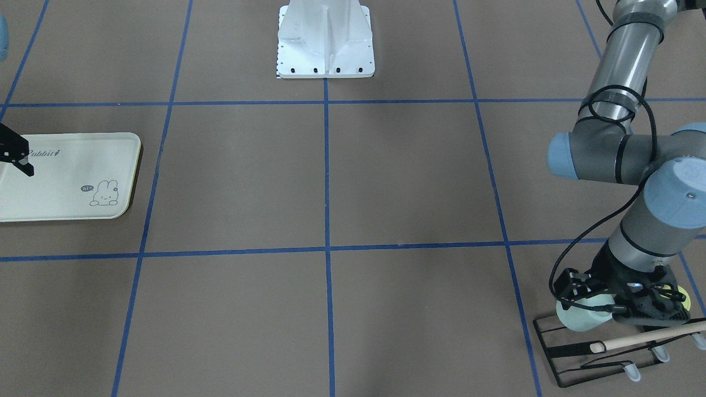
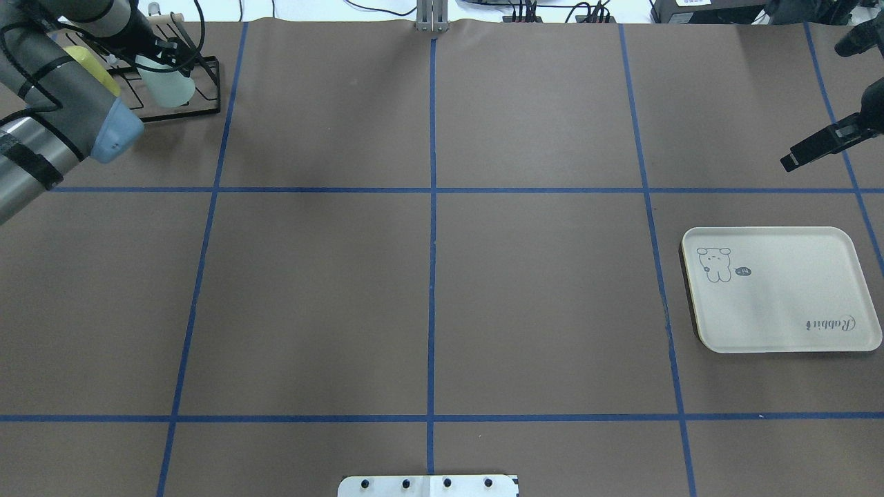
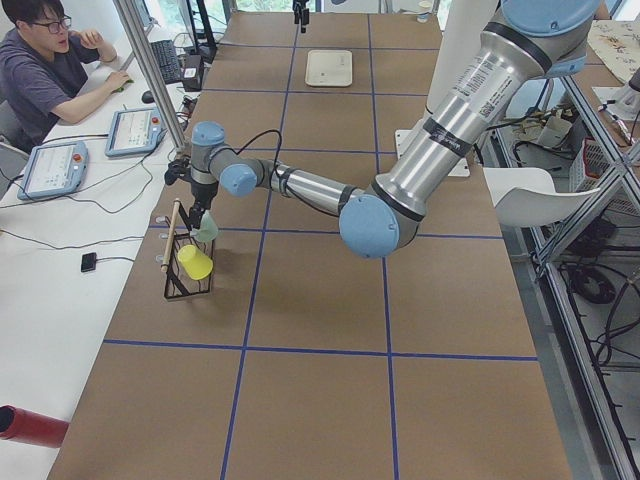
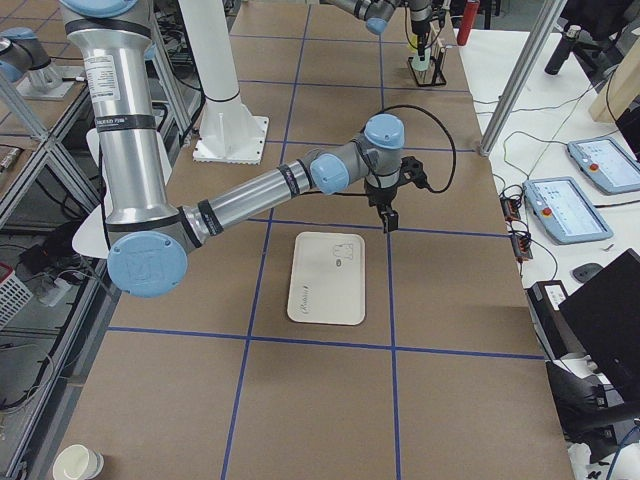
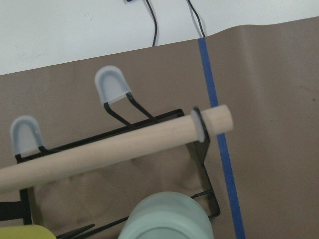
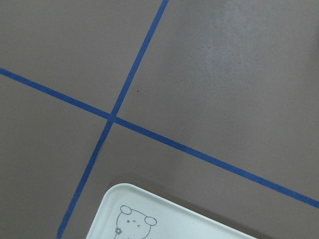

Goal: Left arm grabs green cup and hands to right arm on tray

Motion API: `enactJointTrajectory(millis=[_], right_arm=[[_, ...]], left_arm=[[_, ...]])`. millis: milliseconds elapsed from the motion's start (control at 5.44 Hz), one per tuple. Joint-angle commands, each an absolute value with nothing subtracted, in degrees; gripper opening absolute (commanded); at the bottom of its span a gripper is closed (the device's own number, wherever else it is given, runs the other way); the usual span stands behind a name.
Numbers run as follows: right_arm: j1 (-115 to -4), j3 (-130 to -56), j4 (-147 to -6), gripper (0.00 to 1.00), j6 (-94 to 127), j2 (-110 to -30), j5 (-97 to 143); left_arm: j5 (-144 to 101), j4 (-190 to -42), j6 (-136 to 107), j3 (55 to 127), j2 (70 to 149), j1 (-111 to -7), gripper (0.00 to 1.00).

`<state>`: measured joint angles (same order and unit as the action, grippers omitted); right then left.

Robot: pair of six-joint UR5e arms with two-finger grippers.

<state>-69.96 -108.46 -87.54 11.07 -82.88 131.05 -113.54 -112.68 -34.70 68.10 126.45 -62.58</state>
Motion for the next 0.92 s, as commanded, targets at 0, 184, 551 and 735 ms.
enactJointTrajectory(millis=[0, 184, 551, 735], right_arm=[[-70.0, -108.5, -87.5, 1.0, 11.1, -82.9, 131.0], [-70.0, -108.5, -87.5, 1.0, 11.1, -82.9, 131.0], [-70.0, -108.5, -87.5, 1.0, 11.1, -82.9, 131.0], [-70.0, -108.5, -87.5, 1.0, 11.1, -82.9, 131.0]], left_arm=[[-113.6, -112.6, -34.5, 68.3, 126.5, -62.7, 0.63], [-113.6, -112.5, -34.5, 68.4, 126.5, -62.7, 0.5], [-114.1, -112.1, -34.5, 70.0, 126.5, -64.2, 0.0], [-114.2, -111.8, -34.5, 72.0, 126.4, -64.9, 0.0]])
